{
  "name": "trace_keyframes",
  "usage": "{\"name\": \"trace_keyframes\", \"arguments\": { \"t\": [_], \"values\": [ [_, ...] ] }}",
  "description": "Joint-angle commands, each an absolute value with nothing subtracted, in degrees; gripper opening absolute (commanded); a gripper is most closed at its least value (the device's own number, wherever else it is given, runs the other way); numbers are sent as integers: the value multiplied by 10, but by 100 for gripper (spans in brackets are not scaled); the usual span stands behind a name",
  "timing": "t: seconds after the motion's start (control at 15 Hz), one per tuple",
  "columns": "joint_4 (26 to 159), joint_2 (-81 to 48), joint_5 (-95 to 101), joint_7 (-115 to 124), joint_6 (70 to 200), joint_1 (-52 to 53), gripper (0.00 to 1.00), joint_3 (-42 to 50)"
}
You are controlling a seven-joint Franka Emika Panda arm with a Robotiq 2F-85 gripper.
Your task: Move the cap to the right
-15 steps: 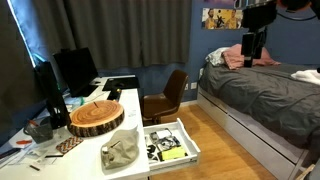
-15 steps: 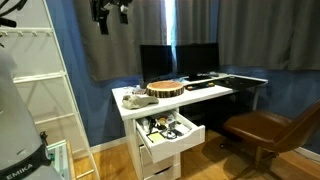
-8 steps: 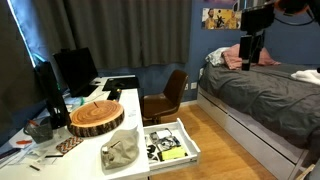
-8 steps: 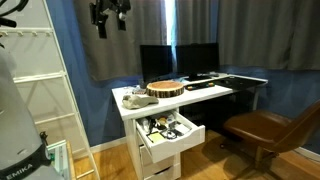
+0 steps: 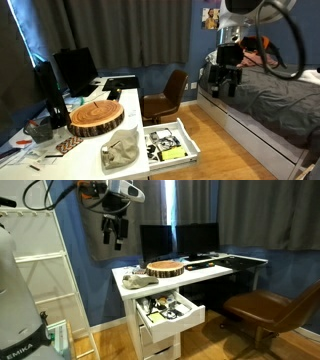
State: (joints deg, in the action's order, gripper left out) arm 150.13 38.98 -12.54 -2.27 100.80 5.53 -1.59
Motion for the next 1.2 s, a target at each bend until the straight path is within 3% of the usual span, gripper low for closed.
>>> {"name": "trace_keyframes", "arguments": {
  "t": [0.0,0.27,0.53,0.87,1.13],
  "values": [
    [1534,336,-195,-2,1142,46,100,-7],
    [1553,259,-285,-16,1327,63,100,5],
    [1510,142,-419,-53,1432,112,100,19],
    [1433,12,-567,-124,1428,137,100,-24],
    [1363,-83,-566,-142,1399,128,100,-70]
  ]
}}
